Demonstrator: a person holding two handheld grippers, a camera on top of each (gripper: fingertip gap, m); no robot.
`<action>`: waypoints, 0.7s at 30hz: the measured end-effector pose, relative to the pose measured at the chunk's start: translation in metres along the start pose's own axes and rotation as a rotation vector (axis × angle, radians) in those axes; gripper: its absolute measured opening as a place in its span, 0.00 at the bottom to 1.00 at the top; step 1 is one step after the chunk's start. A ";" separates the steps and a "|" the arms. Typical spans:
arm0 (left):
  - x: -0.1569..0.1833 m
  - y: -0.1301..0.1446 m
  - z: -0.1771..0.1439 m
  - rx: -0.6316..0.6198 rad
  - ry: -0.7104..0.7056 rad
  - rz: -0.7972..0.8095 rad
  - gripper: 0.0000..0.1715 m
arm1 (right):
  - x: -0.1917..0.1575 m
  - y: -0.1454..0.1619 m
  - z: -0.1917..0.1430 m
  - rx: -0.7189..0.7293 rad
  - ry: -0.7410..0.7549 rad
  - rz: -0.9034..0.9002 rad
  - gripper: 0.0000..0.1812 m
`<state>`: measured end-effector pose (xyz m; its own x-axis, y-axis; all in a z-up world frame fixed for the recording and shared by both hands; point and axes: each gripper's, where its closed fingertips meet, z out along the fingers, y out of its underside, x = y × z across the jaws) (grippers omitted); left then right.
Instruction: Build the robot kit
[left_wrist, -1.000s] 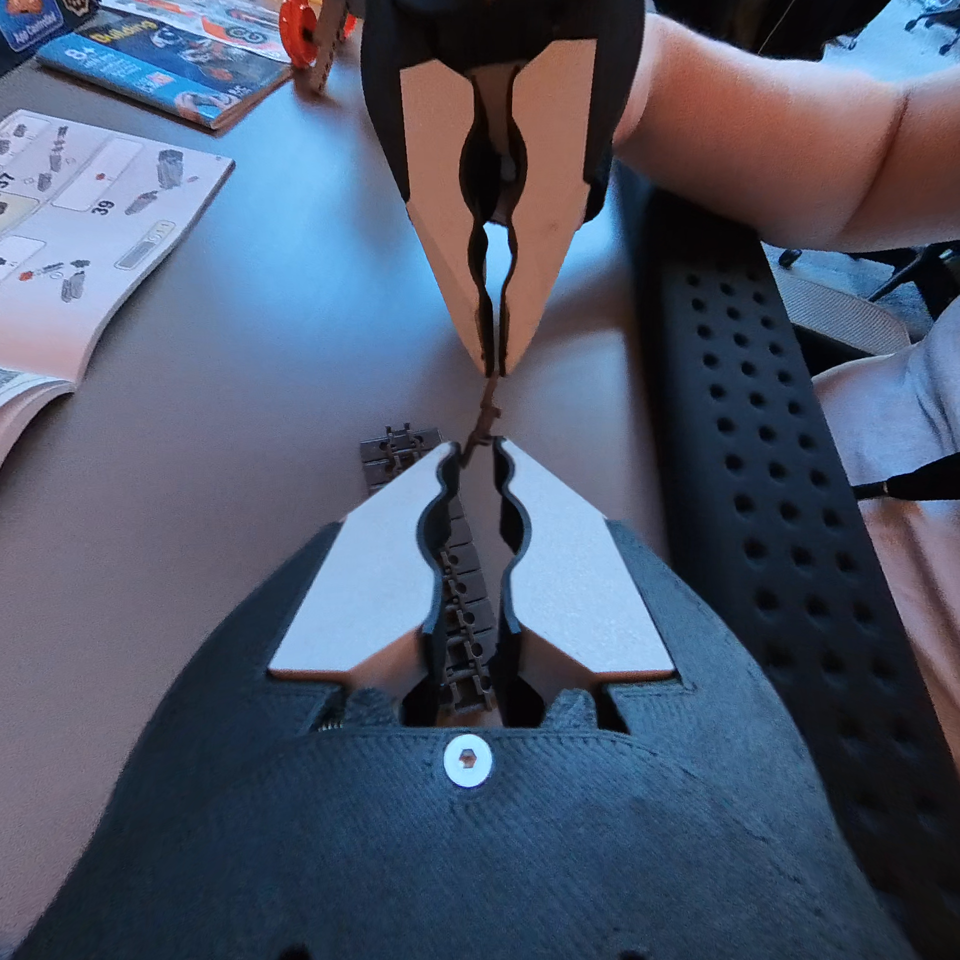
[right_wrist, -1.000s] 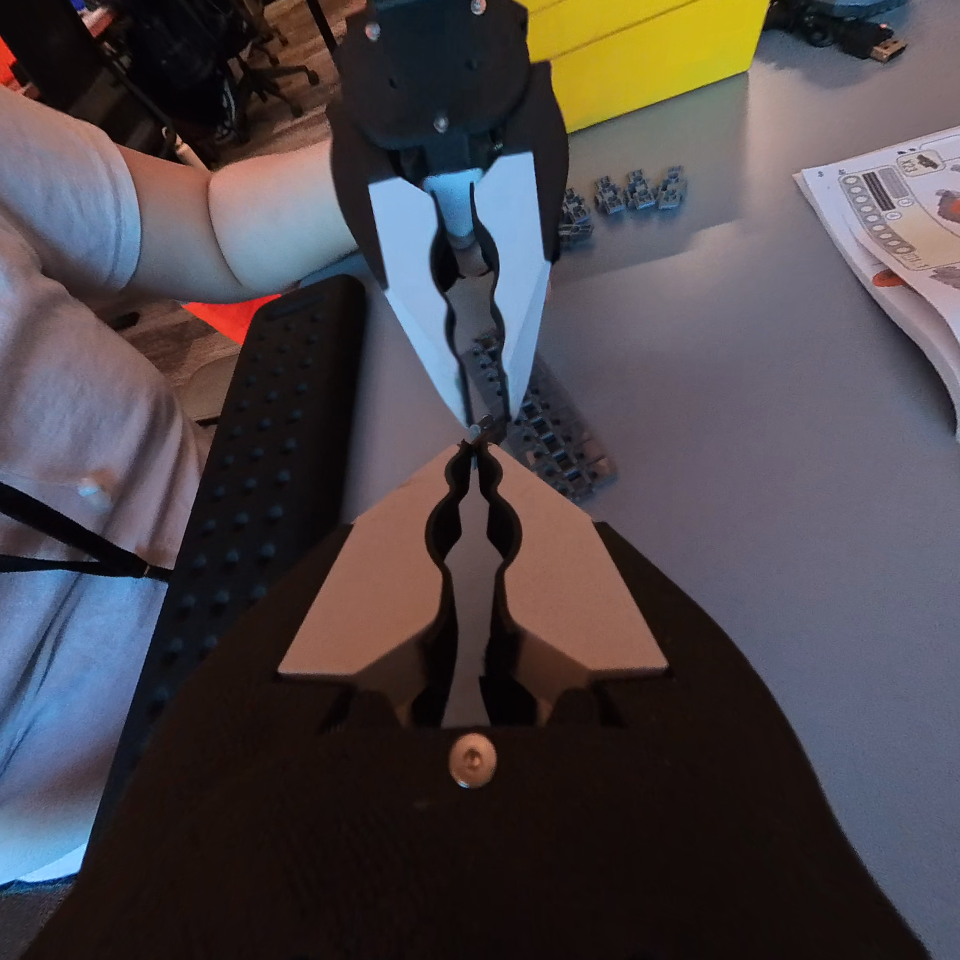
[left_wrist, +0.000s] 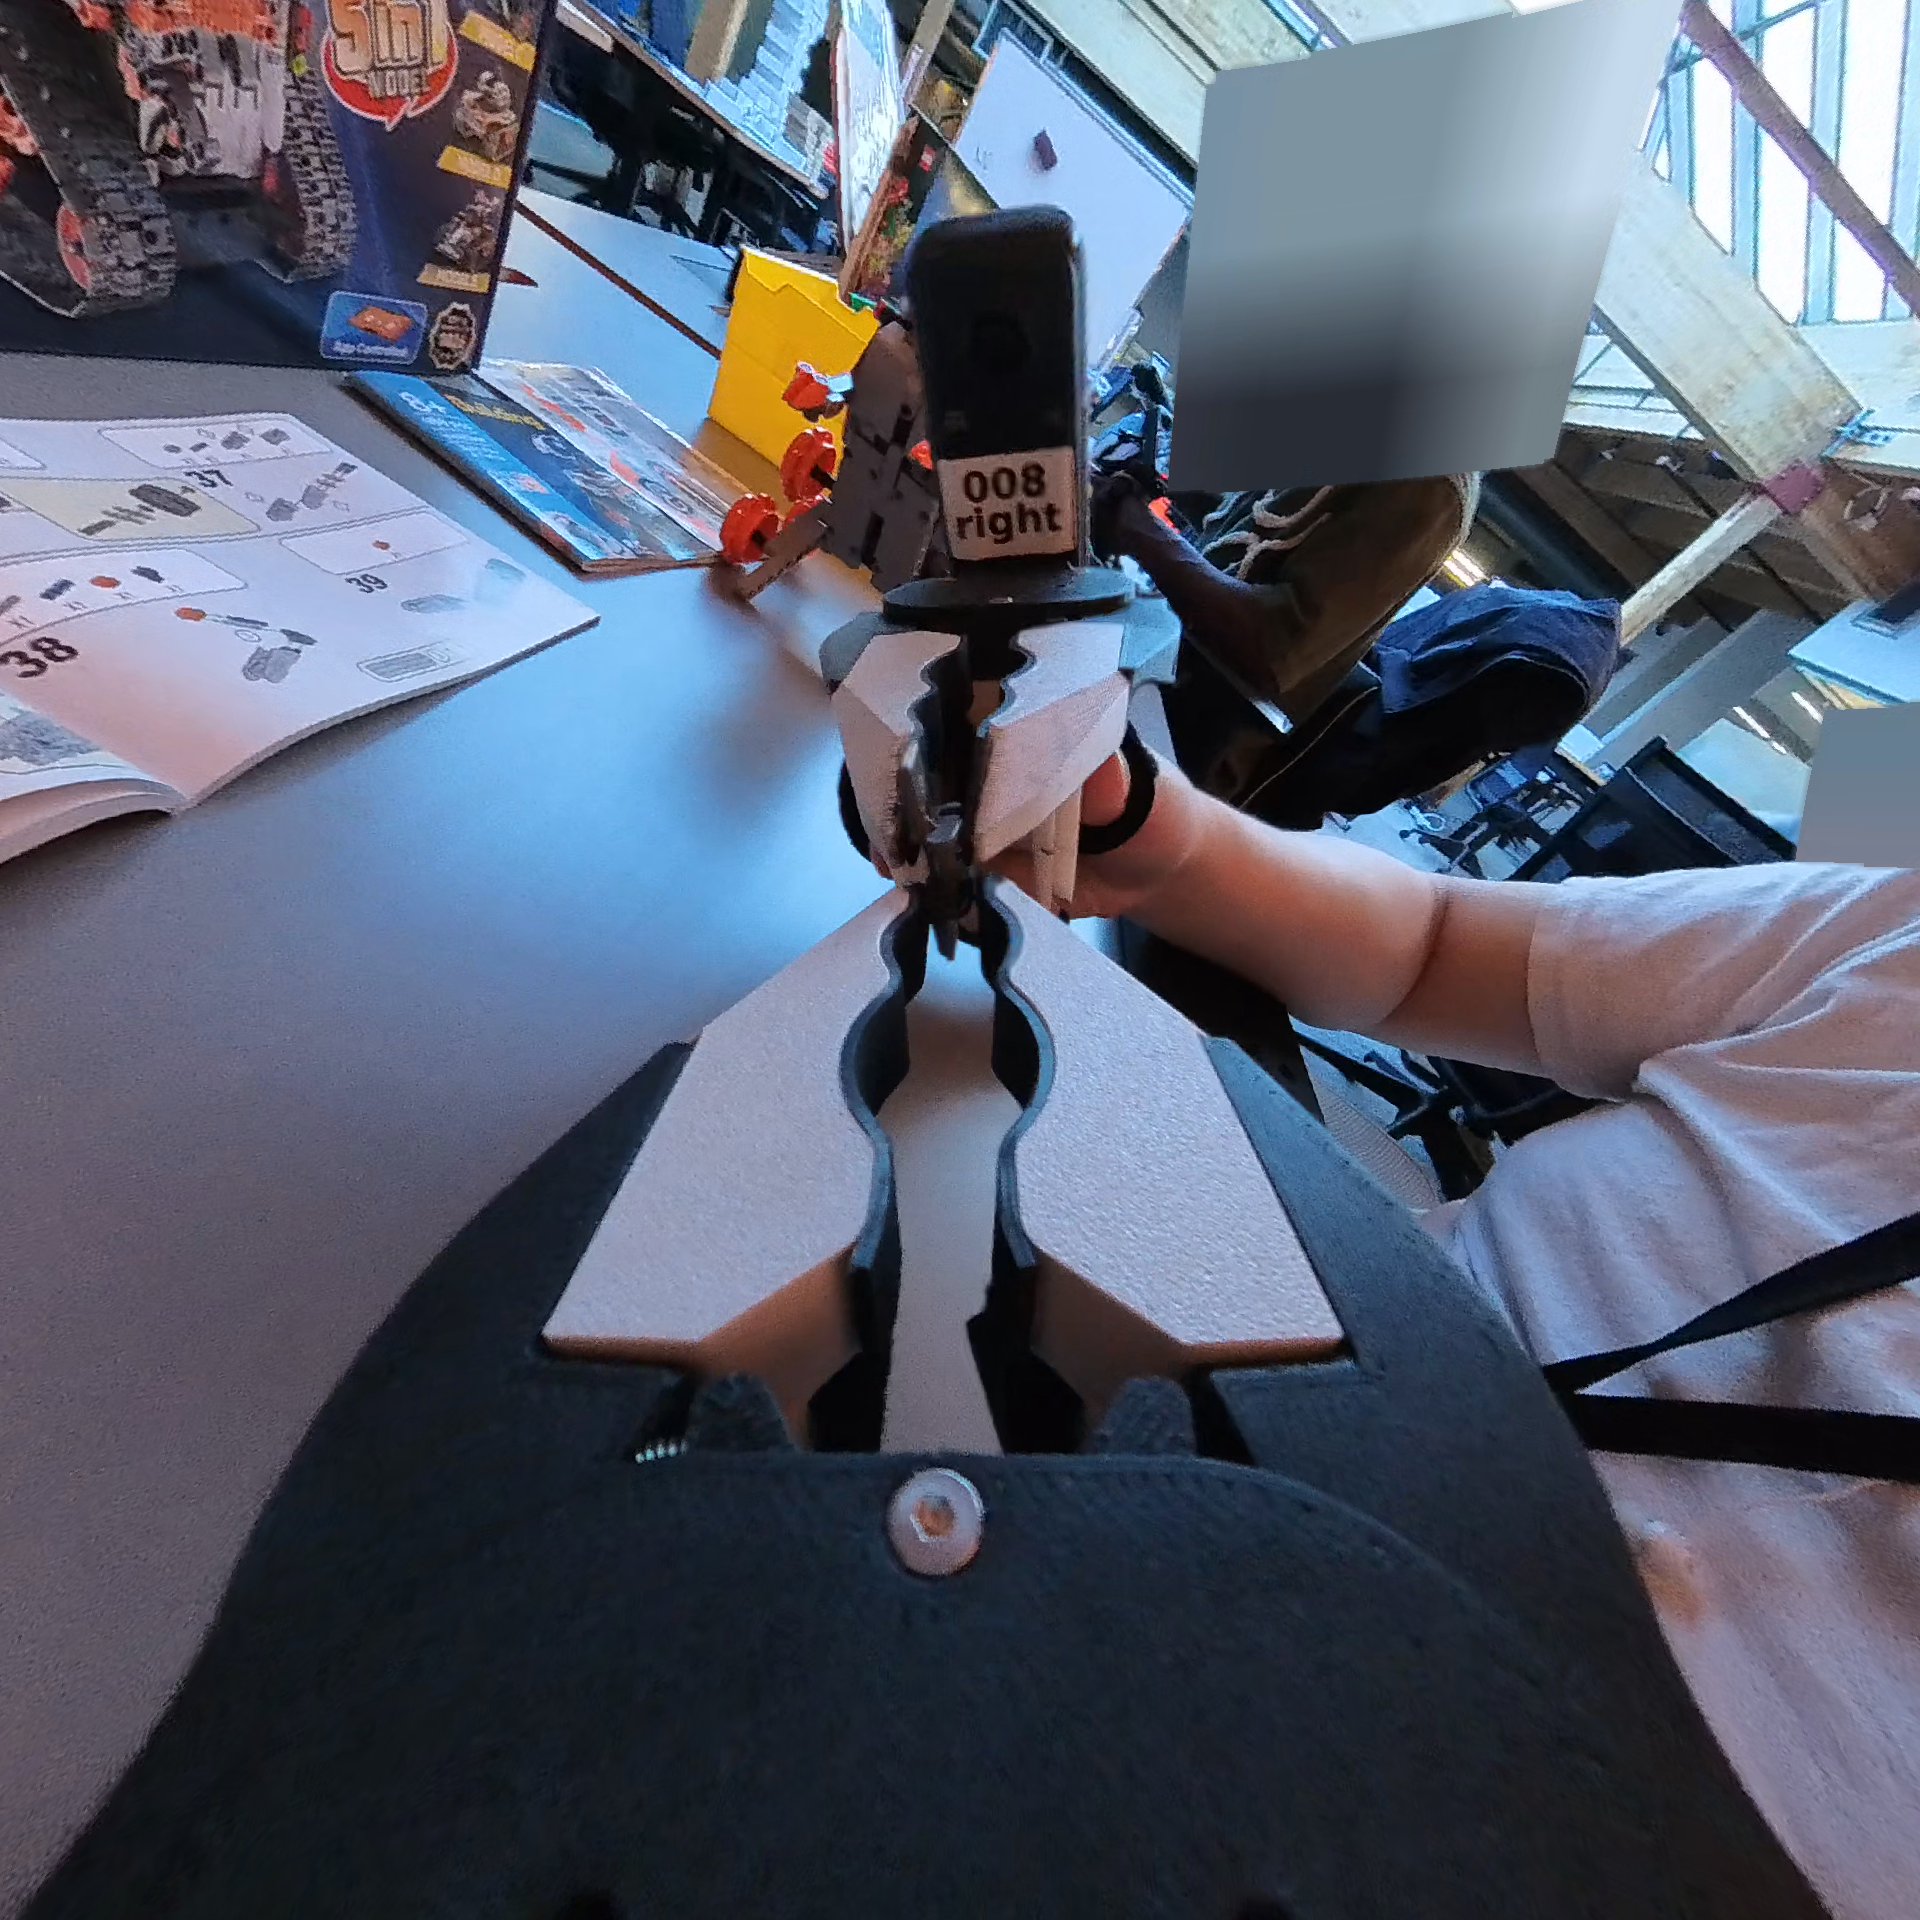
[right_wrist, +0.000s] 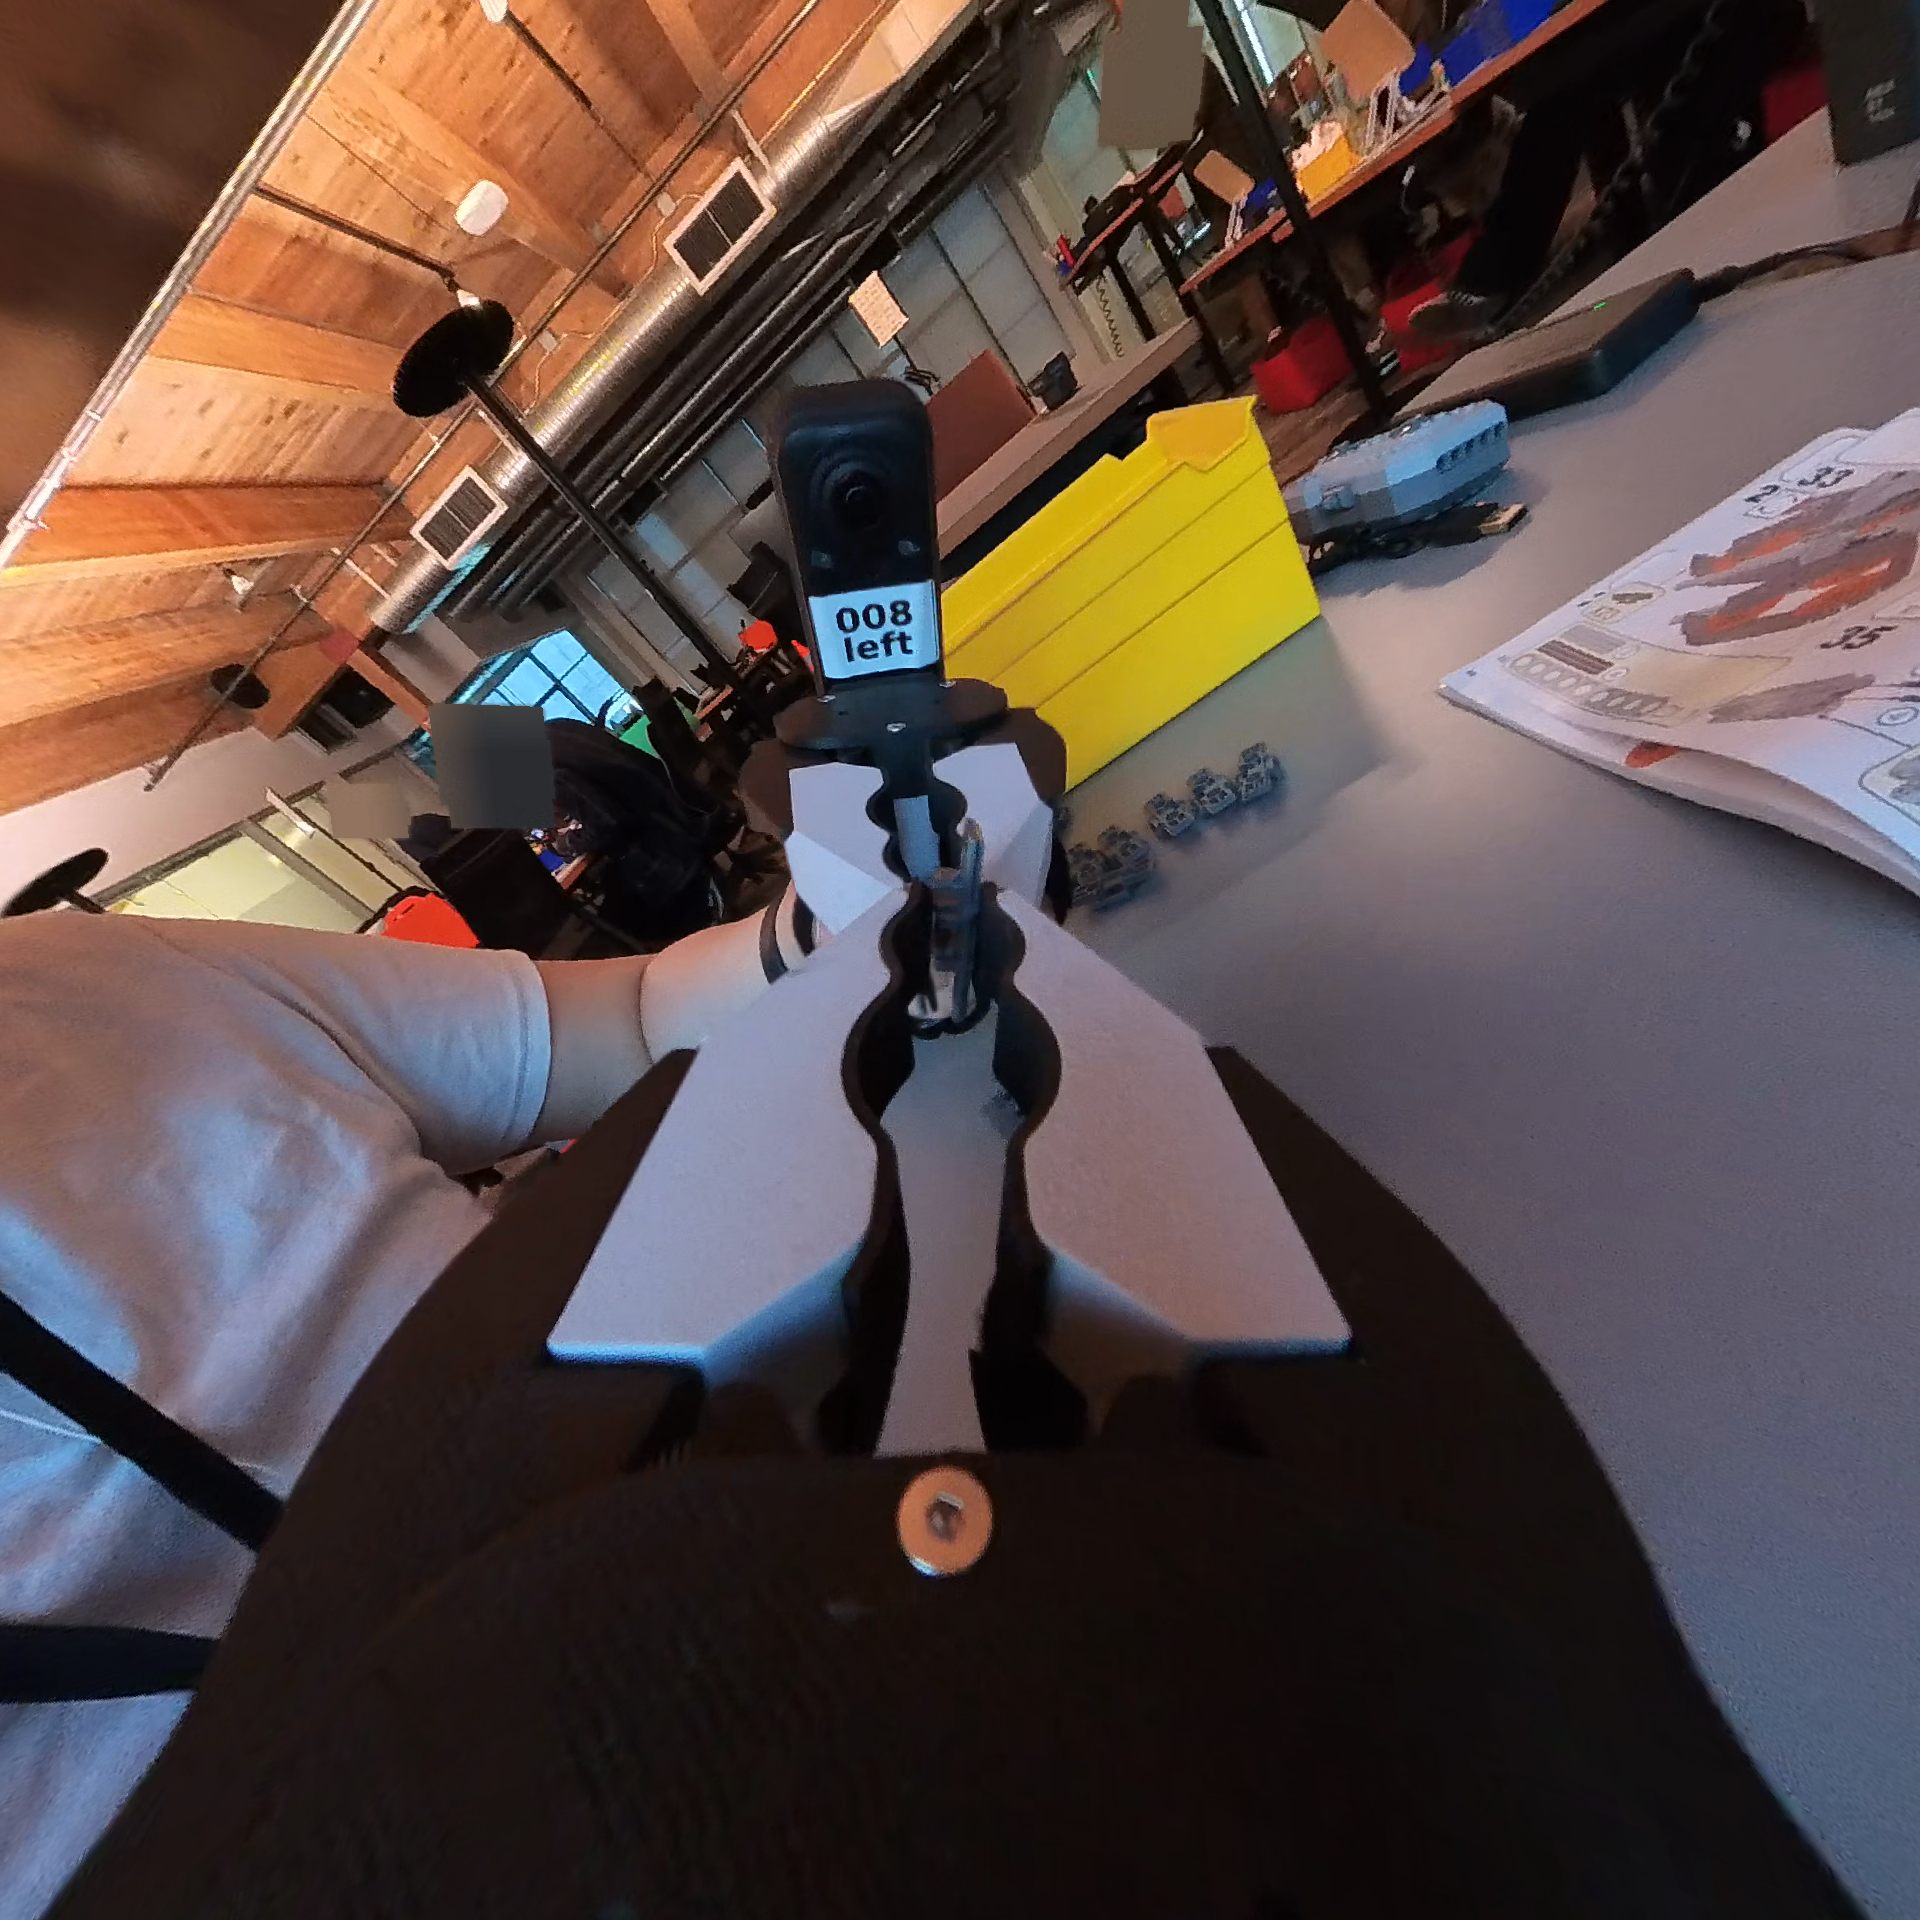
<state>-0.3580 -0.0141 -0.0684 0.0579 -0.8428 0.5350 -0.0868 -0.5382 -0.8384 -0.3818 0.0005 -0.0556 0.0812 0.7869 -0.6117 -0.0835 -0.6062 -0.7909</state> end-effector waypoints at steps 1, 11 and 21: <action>0.001 0.002 0.001 -0.013 0.015 -0.012 0.07 | 0.002 0.000 -0.001 -0.004 0.006 0.016 0.03; 0.001 0.012 0.006 -0.051 0.073 -0.129 0.03 | 0.005 0.007 -0.003 -0.037 -0.005 0.071 0.03; 0.001 0.008 0.004 -0.030 0.063 -0.131 0.02 | 0.005 0.003 -0.006 -0.003 -0.058 0.157 0.04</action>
<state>-0.3543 -0.0190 -0.0749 0.0082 -0.7631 0.6462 -0.1122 -0.6428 -0.7577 -0.3761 0.0014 -0.0611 0.0097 0.6880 -0.7257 -0.0879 -0.7223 -0.6860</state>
